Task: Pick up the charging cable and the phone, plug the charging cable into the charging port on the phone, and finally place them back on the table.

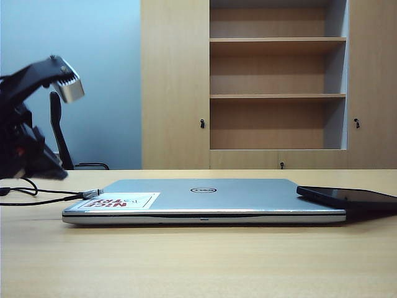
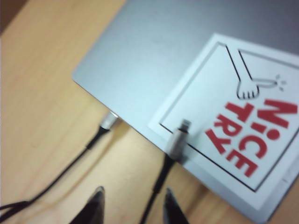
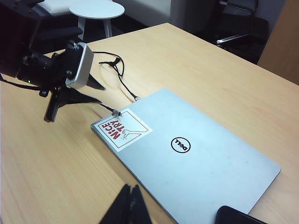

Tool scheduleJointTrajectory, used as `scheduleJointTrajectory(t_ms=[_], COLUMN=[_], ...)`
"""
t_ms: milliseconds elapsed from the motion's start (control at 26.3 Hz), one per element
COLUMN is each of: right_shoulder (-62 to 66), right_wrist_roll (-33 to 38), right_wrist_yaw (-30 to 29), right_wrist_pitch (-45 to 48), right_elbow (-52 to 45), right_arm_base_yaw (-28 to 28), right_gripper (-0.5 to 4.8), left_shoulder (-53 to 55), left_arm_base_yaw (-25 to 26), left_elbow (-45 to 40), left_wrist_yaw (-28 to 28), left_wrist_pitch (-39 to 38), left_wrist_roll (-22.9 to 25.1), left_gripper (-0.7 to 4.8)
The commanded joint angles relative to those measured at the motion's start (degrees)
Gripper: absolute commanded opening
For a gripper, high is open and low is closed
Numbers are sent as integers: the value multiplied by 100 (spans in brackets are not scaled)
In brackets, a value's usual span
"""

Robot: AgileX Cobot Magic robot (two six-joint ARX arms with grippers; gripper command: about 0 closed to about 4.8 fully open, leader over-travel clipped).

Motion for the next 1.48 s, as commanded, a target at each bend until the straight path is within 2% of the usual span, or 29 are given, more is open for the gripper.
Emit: scheduleJointTrajectory(t_ms=[38, 684, 1179, 1255, 1293, 1407, 1483], right_shoulder=[-11, -11, -11, -9, -9, -7, 4], right_wrist_roll=[-11, -11, -11, -11, -11, -11, -11], right_wrist_yaw=[-9, -7, 4, 11, 9, 11, 13], right_wrist_pitch=[94, 98, 98, 98, 98, 98, 98], right_elbow=[33, 33, 33, 33, 33, 33, 33], right_arm_base_yaw=[0, -2, -2, -2, -2, -2, -2], right_gripper=[-4, -4, -4, -4, -4, -4, -4], left_shoulder=[225, 1443, 1937, 1937, 1937, 1937, 1906], left_arm_base_yaw=[-2, -2, -2, -2, -2, -20, -20], left_elbow=[11, 22, 26, 26, 26, 26, 28], left_wrist_yaw=[22, 22, 22, 24, 24, 24, 24], left_wrist_pitch=[50, 1290, 1873, 1888, 1886, 1886, 1888], left_wrist_roll=[68, 63, 17, 15, 13, 0, -247], left_gripper=[157, 157, 149, 16, -7, -7, -7])
